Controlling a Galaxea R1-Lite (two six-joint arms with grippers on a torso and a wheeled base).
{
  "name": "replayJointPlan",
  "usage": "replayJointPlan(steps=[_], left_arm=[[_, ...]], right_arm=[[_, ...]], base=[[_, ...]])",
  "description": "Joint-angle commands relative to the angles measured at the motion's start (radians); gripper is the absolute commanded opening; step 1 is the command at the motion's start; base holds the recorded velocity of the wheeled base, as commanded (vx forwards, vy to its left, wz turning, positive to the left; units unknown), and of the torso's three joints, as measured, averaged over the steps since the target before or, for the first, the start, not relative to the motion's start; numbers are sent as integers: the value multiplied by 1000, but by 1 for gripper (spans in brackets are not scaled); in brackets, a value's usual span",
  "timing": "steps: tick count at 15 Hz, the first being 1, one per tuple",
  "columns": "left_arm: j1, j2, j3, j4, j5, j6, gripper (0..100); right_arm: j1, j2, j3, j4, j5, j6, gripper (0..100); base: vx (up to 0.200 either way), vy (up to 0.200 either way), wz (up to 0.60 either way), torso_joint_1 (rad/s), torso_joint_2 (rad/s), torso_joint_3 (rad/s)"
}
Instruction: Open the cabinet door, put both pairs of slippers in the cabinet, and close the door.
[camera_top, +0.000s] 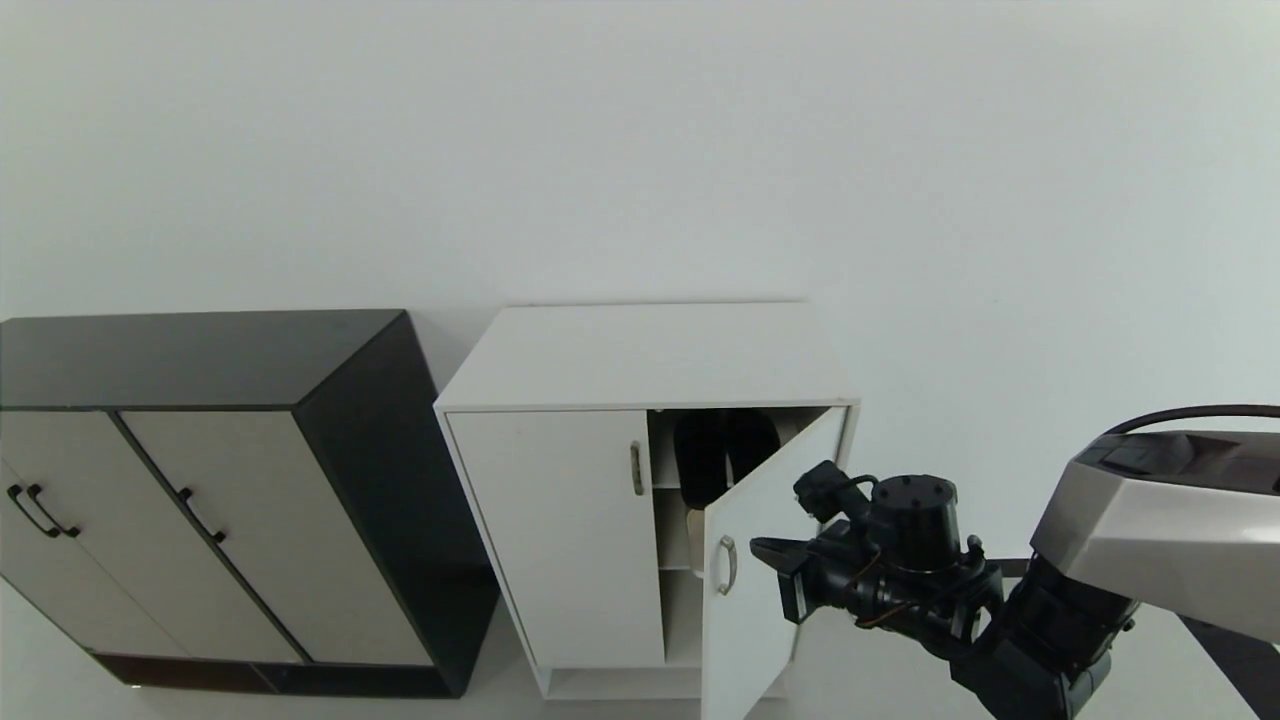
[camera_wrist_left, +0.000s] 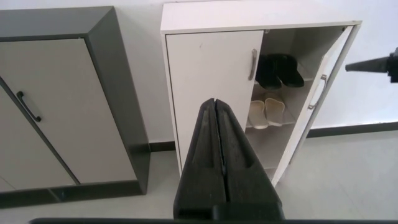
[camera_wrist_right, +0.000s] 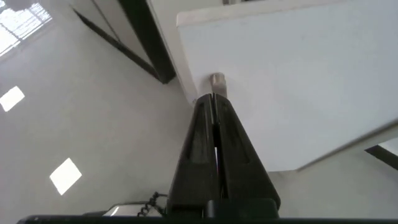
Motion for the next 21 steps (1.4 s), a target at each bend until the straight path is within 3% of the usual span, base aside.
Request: replayJointPlan(steps=[1, 4, 21], left_arm=[[0, 0, 0, 0, 0, 0, 0], [0, 0, 0, 0, 0, -2, 0], [0, 0, 0, 0, 0, -3, 0]], right_arm=[[-6, -3, 13, -1, 1, 0, 0], [-8, -3, 15, -1, 3, 0, 0], [-12, 14, -16, -6, 1, 9, 0]], base=[[200, 0, 0, -7, -2, 12], [200, 0, 0, 7, 6, -2], [0, 0, 0, 0, 0, 0]])
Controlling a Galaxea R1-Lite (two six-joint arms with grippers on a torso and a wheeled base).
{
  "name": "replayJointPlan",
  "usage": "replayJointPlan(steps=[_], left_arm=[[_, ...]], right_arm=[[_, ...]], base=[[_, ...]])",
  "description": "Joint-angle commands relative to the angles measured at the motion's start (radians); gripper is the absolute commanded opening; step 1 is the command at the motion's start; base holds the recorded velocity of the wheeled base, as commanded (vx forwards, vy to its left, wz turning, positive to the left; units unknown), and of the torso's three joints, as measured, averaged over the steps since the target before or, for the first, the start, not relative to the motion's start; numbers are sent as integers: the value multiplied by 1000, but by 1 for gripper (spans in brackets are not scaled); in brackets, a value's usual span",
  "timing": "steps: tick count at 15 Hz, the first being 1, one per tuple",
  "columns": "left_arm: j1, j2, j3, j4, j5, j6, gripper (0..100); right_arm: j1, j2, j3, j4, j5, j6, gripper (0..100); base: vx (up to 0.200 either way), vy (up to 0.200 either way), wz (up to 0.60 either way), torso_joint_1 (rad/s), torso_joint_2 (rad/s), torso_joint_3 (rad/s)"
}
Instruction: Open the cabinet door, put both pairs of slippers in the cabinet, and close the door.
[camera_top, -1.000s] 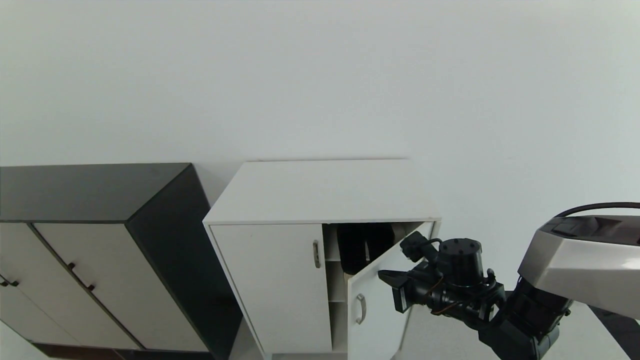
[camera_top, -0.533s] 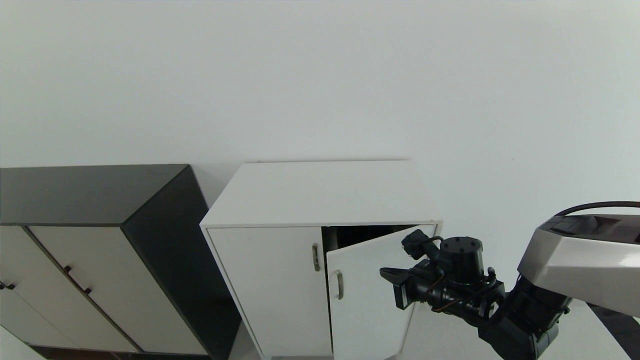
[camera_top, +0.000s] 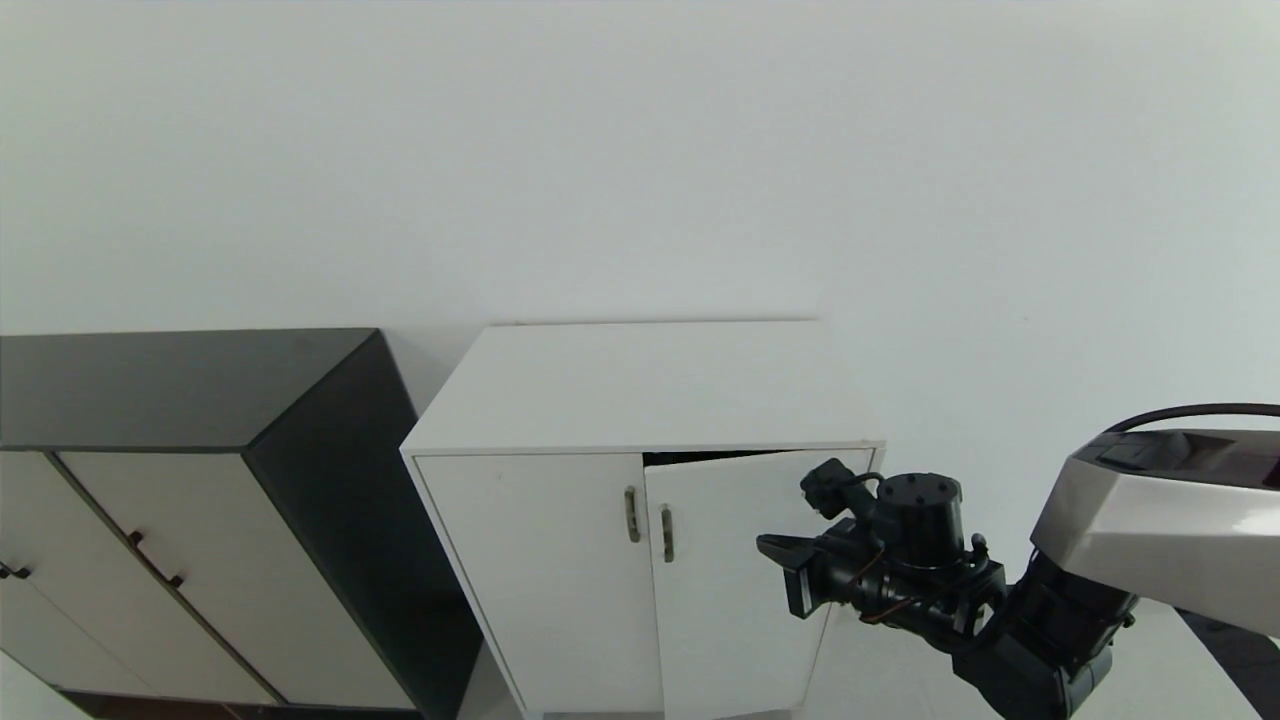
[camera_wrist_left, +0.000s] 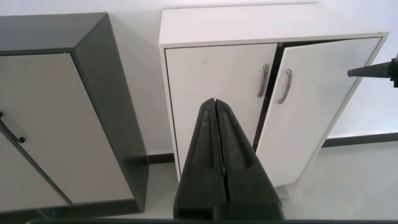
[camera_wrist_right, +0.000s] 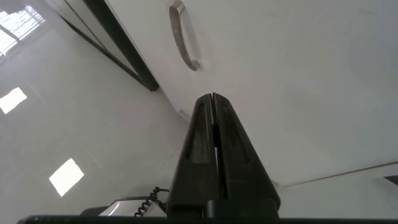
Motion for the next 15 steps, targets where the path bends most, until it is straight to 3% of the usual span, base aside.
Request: replayJointPlan(steps=[1, 3, 6, 11, 15], left_arm=[[0, 0, 0, 0, 0, 0, 0], [0, 0, 0, 0, 0, 0, 0], [0, 0, 0, 0, 0, 2, 0], [0, 0, 0, 0, 0, 2, 0], [0, 0, 0, 0, 0, 2, 0]], right_arm=[[-1, 8, -23, 0, -1, 14, 0], [0, 25, -73, 0, -12, 72, 0], [8, 91, -196, 0, -173, 120, 0], [5, 166, -308, 0, -249, 121, 0], [-14, 187, -339, 1, -251, 146, 0]], base=[[0, 0, 0, 0, 0, 0], [0, 0, 0, 0, 0, 0], [0, 0, 0, 0, 0, 0], [0, 0, 0, 0, 0, 0], [0, 0, 0, 0, 0, 0]])
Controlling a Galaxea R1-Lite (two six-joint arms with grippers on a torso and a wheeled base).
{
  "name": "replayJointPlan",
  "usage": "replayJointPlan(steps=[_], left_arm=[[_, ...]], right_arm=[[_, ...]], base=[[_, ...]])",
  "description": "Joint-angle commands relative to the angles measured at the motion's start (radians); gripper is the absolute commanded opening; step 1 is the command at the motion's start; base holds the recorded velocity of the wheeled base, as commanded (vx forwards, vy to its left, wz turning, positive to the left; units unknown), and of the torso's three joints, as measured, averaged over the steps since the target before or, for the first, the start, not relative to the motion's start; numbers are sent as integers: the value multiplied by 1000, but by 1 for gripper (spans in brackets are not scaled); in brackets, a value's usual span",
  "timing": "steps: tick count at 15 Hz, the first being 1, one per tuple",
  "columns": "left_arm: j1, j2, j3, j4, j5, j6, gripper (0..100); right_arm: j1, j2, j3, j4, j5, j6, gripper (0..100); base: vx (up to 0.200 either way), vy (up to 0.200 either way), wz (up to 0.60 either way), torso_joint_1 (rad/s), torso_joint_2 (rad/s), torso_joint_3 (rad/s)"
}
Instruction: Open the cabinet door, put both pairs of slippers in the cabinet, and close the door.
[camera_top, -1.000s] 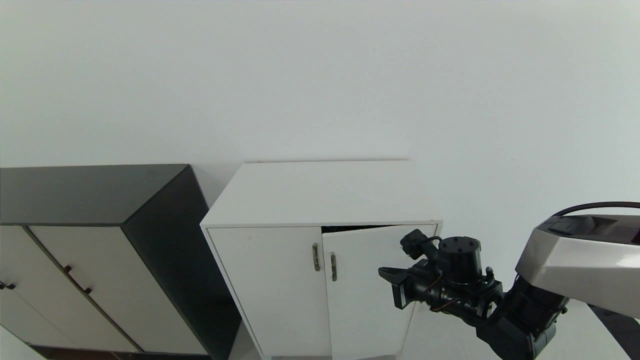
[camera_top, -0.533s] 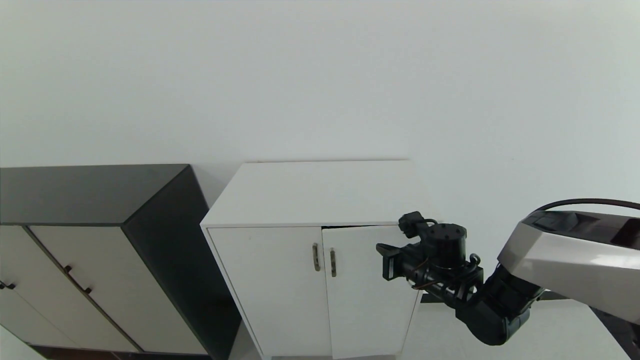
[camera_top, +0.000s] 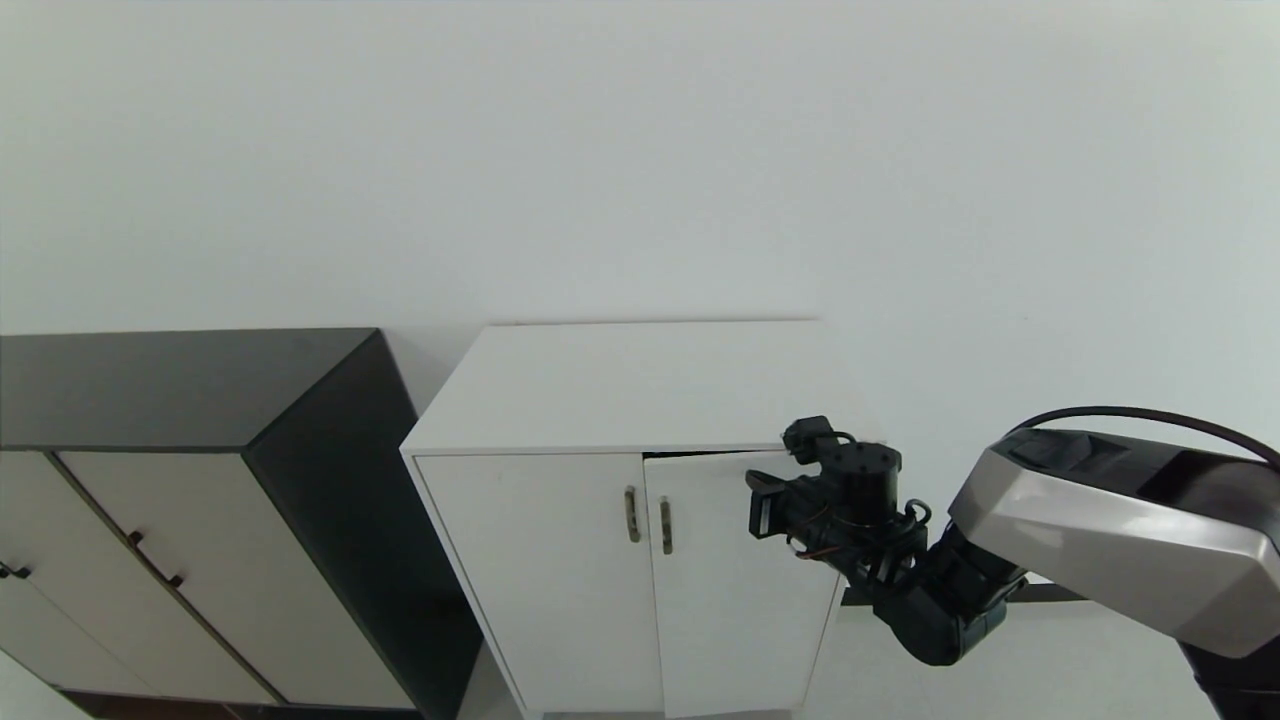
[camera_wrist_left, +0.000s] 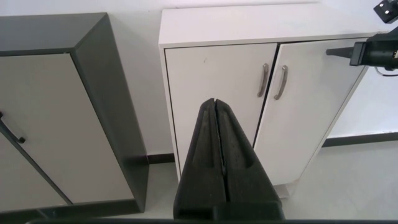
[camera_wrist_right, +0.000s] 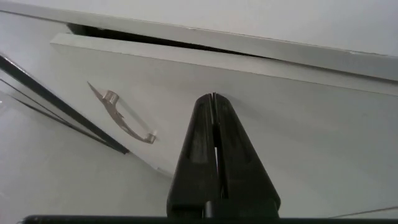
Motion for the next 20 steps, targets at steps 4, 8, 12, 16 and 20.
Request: replayJointPlan(steps=[4, 8, 12, 16, 20], left_arm=[[0, 0, 0, 0, 0, 0, 0], [0, 0, 0, 0, 0, 0, 0], [0, 0, 0, 0, 0, 0, 0], [0, 0, 0, 0, 0, 0, 0], [0, 0, 0, 0, 0, 2, 0]], right_arm=[[-23, 33, -32, 1, 0, 2, 0], [-34, 34, -35, 1, 0, 2, 0], [-34, 34, -33, 0, 0, 2, 0], [-25, -33, 28, -46, -10, -4, 0], [-20, -187, 195, -51, -18, -13, 0]], base=[[0, 0, 0, 0, 0, 0], [0, 0, 0, 0, 0, 0], [0, 0, 0, 0, 0, 0], [0, 0, 0, 0, 0, 0], [0, 0, 0, 0, 0, 0]])
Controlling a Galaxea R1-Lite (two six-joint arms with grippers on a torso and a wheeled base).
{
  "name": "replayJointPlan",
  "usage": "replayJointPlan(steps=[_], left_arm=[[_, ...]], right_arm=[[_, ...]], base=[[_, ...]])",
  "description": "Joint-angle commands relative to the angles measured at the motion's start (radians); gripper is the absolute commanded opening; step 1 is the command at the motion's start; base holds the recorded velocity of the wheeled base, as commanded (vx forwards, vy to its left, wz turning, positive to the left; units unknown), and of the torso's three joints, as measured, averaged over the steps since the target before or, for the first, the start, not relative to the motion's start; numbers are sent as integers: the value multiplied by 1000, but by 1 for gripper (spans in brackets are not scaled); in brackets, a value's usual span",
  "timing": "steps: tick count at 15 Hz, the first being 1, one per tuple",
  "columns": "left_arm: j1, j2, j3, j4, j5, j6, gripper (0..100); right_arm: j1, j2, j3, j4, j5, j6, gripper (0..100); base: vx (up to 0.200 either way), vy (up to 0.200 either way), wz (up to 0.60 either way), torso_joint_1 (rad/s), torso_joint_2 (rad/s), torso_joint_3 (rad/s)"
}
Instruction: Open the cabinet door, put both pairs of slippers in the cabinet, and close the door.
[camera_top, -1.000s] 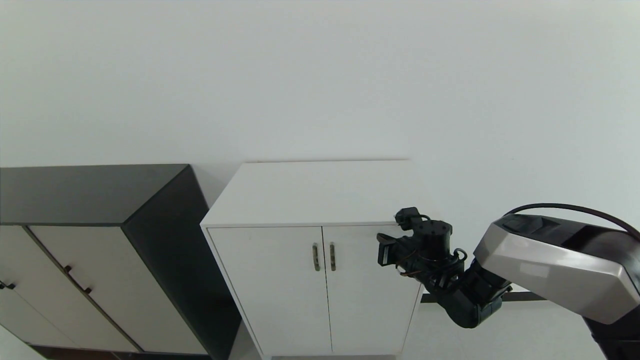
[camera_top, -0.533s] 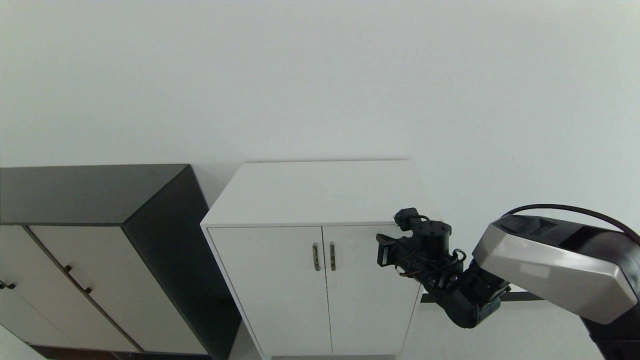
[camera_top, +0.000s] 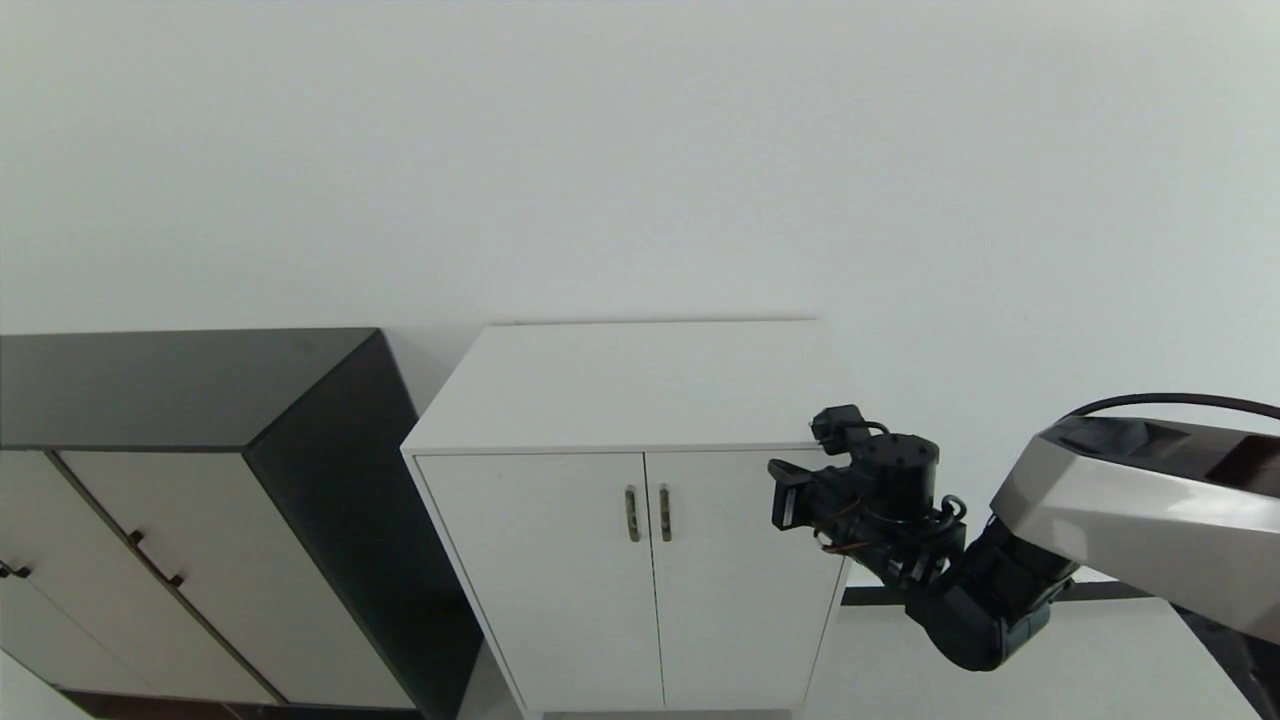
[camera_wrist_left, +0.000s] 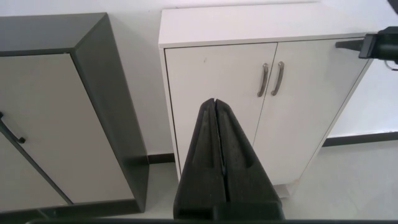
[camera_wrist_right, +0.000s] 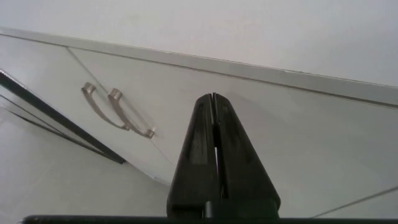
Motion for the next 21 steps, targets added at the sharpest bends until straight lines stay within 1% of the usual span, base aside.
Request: replayJointPlan(steps=[1, 2, 3, 4, 5, 6, 9, 10, 11, 13, 14, 16, 19, 21], left_arm=[[0, 0, 0, 0, 0, 0, 0], [0, 0, 0, 0, 0, 0, 0], [0, 0, 0, 0, 0, 0, 0], [0, 0, 0, 0, 0, 0, 0], [0, 0, 0, 0, 0, 0, 0], [0, 0, 0, 0, 0, 0, 0], [0, 0, 0, 0, 0, 0, 0], [0, 0, 0, 0, 0, 0, 0], [0, 0, 0, 0, 0, 0, 0], [0, 0, 0, 0, 0, 0, 0], [0, 0, 0, 0, 0, -2, 0], [0, 0, 0, 0, 0, -2, 0], [0, 0, 0, 0, 0, -2, 0], [0, 0, 0, 0, 0, -2, 0]], right_arm=[[-1, -126, 146, -10, -26, -4, 0], [-1, -147, 195, -32, -47, -4, 0], [-4, -173, 288, -105, -75, -5, 0], [-13, -190, 359, -167, -81, -8, 0], [-45, -224, 479, -245, -82, -36, 0], [-76, -252, 566, -297, -82, -59, 0], [-170, -362, 739, -315, -82, -114, 0], [-179, -379, 762, -315, -82, -119, 0], [-199, -450, 839, -315, -82, -142, 0], [-213, -534, 902, -315, -101, -179, 0], [-222, -585, 902, -285, -138, -183, 0], [-228, -701, 902, -133, -151, -188, 0], [-240, -980, 902, 195, -150, -180, 0], [-246, -1230, 902, 467, -138, -140, 0]], base=[[0, 0, 0, 0, 0, 0], [0, 0, 0, 0, 0, 0], [0, 0, 0, 0, 0, 0], [0, 0, 0, 0, 0, 0], [0, 0, 0, 0, 0, 0], [0, 0, 0, 0, 0, 0], [0, 0, 0, 0, 0, 0], [0, 0, 0, 0, 0, 0], [0, 0, 0, 0, 0, 0], [0, 0, 0, 0, 0, 0], [0, 0, 0, 0, 0, 0], [0, 0, 0, 0, 0, 0], [0, 0, 0, 0, 0, 0], [0, 0, 0, 0, 0, 0]])
